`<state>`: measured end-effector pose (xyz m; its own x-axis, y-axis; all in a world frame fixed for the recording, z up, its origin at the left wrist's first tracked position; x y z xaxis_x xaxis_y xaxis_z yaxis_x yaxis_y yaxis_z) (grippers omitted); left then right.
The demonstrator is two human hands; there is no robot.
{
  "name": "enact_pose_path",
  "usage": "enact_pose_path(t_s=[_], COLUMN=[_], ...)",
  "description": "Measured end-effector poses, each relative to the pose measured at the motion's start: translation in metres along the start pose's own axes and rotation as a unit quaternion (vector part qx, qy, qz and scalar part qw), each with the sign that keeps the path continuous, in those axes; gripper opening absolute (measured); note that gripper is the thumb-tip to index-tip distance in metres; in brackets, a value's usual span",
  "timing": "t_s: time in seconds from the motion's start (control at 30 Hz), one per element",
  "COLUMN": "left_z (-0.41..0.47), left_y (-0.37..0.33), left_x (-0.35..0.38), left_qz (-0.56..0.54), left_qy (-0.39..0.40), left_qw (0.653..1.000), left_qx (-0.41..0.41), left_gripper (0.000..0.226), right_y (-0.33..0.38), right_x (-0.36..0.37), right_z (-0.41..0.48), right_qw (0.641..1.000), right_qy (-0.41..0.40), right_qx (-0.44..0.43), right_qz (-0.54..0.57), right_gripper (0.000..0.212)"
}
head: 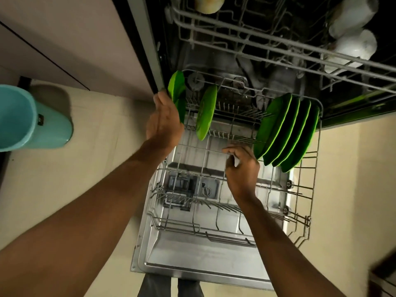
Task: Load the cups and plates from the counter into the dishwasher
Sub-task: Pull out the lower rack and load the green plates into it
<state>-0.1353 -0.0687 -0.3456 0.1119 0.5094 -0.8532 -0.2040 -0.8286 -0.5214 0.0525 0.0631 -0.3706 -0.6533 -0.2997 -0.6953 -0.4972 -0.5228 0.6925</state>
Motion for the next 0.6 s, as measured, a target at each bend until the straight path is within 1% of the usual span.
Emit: enact_pose_path(t_s=[0.23, 0.4, 0.6], left_z=[0.007, 0.015, 0.024], left_y=[-0.007, -0.011, -0.01], left_x=[0.024, 0.035, 0.05], left_qz=[-0.003, 0.015, 0.026], left_qy=[0.004, 0.01, 0.012], left_qw=[1.0, 1.0, 1.0], left_qx=[-0.01, -0.014, -0.01], left_gripper=[0.057, 0.068, 0.071], right_y=[-0.011, -0.018, -0.027], right_x=[-0.008, -0.015, -0.021], right_z=[-0.012, -0.017, -0.019], right_qw=[1.0, 0.999, 0.999], right_qy=[0.003, 0.008, 0.01], right_qx=[0.018, 0.031, 0.046], right_qz=[0.003, 0.017, 0.015], right_gripper=[0.033, 0.033, 0.033])
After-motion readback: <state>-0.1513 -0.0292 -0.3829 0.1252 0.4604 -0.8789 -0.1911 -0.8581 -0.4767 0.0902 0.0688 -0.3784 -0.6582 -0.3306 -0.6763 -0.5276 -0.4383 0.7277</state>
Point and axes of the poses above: each hand's wrist, its own z-axis towards the middle knuckle, its own x-axis out of the palm, y = z × x, the point moved 7 cm from there along z, towards the middle knuckle, and after that the axes turned 15 degrees about -y, right-handed, at the moved point
